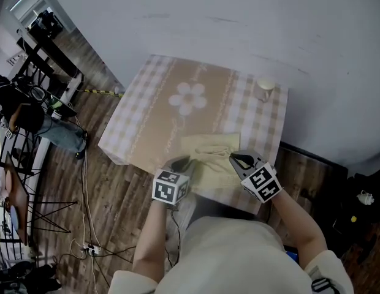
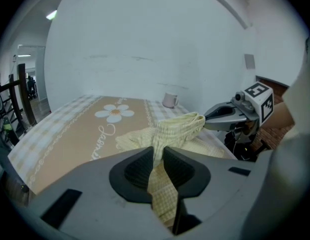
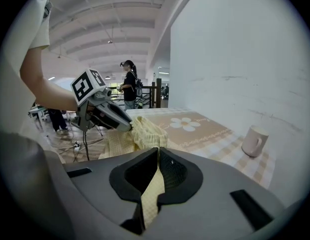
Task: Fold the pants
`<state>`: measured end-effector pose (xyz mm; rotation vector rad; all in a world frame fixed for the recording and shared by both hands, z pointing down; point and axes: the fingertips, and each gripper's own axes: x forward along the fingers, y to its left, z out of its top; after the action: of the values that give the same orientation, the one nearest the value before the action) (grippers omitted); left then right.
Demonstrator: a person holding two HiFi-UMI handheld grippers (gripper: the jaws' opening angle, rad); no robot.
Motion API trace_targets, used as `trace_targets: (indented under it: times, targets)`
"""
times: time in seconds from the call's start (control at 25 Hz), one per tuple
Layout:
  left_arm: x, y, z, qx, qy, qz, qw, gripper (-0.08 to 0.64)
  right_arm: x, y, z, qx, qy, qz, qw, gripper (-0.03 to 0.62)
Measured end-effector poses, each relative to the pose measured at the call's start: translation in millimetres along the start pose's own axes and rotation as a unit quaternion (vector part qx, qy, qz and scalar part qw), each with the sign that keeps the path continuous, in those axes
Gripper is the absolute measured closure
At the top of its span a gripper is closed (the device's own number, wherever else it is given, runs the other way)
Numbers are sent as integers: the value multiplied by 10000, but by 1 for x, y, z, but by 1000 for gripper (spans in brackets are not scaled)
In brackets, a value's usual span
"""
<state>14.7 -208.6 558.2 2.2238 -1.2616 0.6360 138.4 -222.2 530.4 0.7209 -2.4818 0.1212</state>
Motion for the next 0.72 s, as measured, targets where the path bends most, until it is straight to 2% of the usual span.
trace_targets:
  times: [0.24, 0.56, 0.72]
  targets:
    - [-3, -8, -29, -173, 64, 105, 9998, 492, 0, 15, -29, 269, 168, -94, 9995, 583]
    - [-23, -17, -39, -917, -474, -51, 9946, 468, -7, 32, -56, 921, 323, -78, 9952, 581]
    - [-33, -20, -40, -1077, -641, -33, 9921, 468, -13, 37, -62, 1226, 300, -234, 9917, 581]
